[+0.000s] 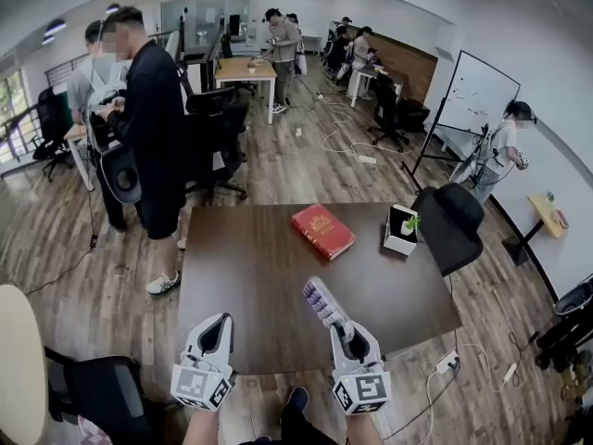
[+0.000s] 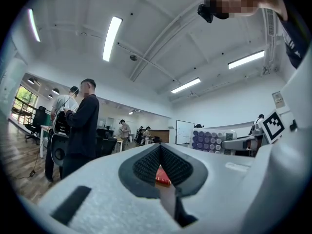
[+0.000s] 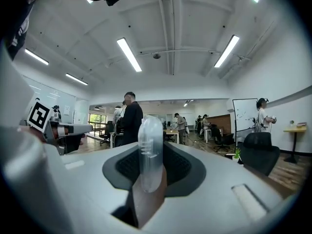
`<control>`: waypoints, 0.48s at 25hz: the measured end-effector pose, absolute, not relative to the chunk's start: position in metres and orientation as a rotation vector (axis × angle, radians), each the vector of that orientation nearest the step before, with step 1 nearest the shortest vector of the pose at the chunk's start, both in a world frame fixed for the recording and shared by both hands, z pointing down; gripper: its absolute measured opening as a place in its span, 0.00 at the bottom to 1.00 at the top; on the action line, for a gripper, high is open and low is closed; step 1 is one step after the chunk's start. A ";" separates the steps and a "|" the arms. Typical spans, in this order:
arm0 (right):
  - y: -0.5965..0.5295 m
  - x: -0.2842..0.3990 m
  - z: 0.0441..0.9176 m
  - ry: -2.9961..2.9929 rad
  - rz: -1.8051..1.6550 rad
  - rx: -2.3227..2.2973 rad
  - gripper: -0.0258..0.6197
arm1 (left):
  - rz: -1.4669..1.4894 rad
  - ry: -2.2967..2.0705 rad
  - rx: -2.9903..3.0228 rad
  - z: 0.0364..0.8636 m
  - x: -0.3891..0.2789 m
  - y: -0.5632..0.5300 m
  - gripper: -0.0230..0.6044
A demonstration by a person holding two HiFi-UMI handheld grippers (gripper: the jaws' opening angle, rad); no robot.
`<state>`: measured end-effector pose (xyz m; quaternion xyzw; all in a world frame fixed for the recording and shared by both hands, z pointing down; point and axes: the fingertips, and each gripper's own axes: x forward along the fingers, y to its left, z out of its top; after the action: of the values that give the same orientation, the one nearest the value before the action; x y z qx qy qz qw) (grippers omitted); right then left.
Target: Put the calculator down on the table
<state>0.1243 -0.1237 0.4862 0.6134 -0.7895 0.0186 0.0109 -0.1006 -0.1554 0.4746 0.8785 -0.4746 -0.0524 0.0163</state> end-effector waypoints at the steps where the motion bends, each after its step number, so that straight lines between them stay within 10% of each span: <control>1: -0.137 0.129 0.486 -2.474 0.056 1.900 0.22 | -0.162 -1.493 2.730 0.474 -0.095 -0.167 0.03; 12: -0.258 0.171 0.498 -2.560 0.059 1.769 0.22 | -0.143 -1.687 2.651 0.473 -0.062 -0.256 0.03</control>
<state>0.1710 -0.2579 0.4977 0.5683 -0.8225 0.0188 0.0146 -0.0620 -0.2556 0.4725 0.8429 -0.5361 -0.0454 -0.0020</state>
